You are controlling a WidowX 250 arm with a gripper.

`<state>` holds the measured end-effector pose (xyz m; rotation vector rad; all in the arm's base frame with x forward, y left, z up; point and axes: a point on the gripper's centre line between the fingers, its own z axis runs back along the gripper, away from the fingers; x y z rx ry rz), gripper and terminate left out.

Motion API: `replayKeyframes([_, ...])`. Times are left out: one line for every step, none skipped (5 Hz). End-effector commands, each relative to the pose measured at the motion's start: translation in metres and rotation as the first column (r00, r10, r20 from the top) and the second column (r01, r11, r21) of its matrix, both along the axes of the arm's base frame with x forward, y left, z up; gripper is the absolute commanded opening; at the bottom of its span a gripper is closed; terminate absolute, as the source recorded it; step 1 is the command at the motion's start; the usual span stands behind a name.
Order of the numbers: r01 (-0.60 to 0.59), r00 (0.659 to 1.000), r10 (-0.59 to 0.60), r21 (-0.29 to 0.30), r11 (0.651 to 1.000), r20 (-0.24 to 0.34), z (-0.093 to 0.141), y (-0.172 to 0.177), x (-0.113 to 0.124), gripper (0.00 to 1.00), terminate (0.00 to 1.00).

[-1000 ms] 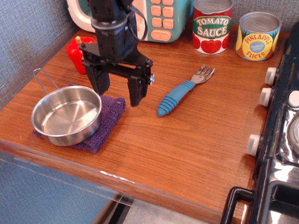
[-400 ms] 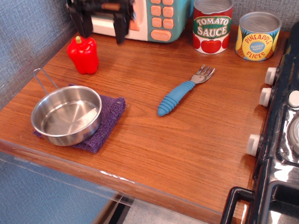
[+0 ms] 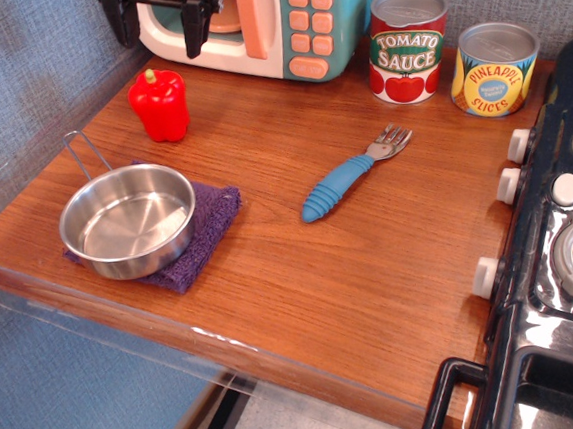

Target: Place the red pepper on the bottom right corner of the table.

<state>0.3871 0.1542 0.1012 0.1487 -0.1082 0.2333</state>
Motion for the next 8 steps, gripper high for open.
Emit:
replayKeyframes([-0.064,0.997,0.061,-0.055,0.996,-0.053,-0.029,0.025,-0.011,1.00,0.00])
replayKeyframes([-0.089,0.993,0.082,-0.074,0.993,-0.090,-0.048,0.027,-0.011,1.00,0.00])
replayKeyframes([-0.112,0.990,0.101,-0.103,0.988,-0.103,-0.058,0.029,-0.012,1.00,0.00])
replayKeyframes([-0.075,0.996,0.069,-0.104,0.992,-0.055,-0.049,0.021,-0.012,0.00,0.00])
replayKeyframes([0.033,0.997,-0.026,-0.095,0.995,0.070,-0.003,-0.016,-0.020,0.00,0.00])
replayKeyframes([0.202,0.962,-0.178,-0.103,0.974,0.209,0.045,-0.062,-0.052,0.00,0.00])
replayKeyframes([0.363,0.919,-0.325,-0.159,0.918,0.222,0.052,-0.102,-0.094,0.00,0.00])
replayKeyframes([0.510,0.860,-0.498,-0.168,0.843,0.113,0.017,-0.144,-0.134,0.00,0.00])
